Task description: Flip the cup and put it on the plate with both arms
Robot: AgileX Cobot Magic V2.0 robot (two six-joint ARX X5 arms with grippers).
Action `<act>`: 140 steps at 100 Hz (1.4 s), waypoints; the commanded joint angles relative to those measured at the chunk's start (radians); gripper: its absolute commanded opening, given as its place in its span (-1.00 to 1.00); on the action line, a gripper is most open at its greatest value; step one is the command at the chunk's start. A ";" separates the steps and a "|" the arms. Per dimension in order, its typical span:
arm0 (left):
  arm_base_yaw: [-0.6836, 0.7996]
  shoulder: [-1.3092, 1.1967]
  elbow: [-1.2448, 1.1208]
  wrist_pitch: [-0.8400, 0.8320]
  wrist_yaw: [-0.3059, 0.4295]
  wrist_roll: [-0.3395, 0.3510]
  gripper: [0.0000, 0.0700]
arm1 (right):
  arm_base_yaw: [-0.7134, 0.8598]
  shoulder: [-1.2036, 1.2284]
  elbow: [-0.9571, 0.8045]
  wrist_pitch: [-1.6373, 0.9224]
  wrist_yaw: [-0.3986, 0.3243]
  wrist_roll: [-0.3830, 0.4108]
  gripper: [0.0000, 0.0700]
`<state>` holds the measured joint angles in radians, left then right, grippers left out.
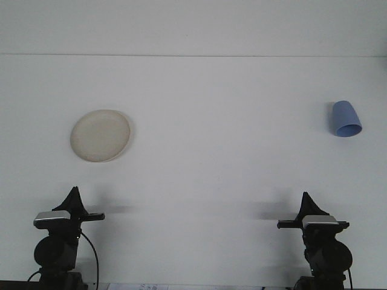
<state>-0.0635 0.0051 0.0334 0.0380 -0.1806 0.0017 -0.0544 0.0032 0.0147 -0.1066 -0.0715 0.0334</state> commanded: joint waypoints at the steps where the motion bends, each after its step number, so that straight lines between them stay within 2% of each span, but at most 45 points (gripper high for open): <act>1: 0.000 -0.002 -0.019 0.010 -0.002 0.006 -0.96 | -0.002 -0.002 -0.002 0.009 0.000 0.008 -0.98; 69: 0.000 -0.002 -0.019 0.010 -0.003 0.006 -0.96 | -0.002 -0.002 -0.002 0.010 -0.001 0.009 -0.98; 74: 0.000 -0.002 -0.019 0.010 -0.002 0.006 -0.96 | -0.002 -0.002 -0.002 0.011 -0.013 0.046 -0.98; 93: 0.000 -0.002 -0.019 0.010 -0.002 0.006 -0.96 | 0.001 -0.002 -0.002 0.014 -0.107 0.270 -0.98; 104: 0.000 -0.002 -0.019 0.010 -0.002 0.006 -0.96 | 0.001 -0.002 -0.001 0.034 -0.113 0.329 -0.98; 111: 0.000 -0.002 -0.019 0.010 -0.002 0.006 -0.96 | 0.001 -0.002 0.024 0.061 -0.116 0.398 -0.98; 118: 0.000 -0.002 -0.019 0.010 -0.002 0.006 -0.96 | 0.003 0.000 0.091 0.053 -0.102 0.404 -0.99; 126: 0.000 -0.002 -0.019 0.010 -0.002 0.006 -0.96 | 0.003 0.029 0.199 0.028 -0.039 0.372 -0.99; 129: 0.000 -0.002 -0.019 0.010 -0.002 0.006 -0.96 | 0.003 0.047 0.248 0.010 -0.021 0.344 -0.95; 132: 0.000 -0.002 -0.019 0.010 -0.002 0.006 -0.96 | 0.003 0.069 0.298 -0.013 -0.005 0.307 -0.82; 140: 0.000 -0.002 -0.019 0.010 -0.003 0.006 -0.96 | 0.003 0.163 0.428 -0.081 0.033 0.200 -0.15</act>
<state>-0.0635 0.0051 0.0334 0.0380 -0.1806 0.0021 -0.0525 0.1009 0.3595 -0.1448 -0.0597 0.3508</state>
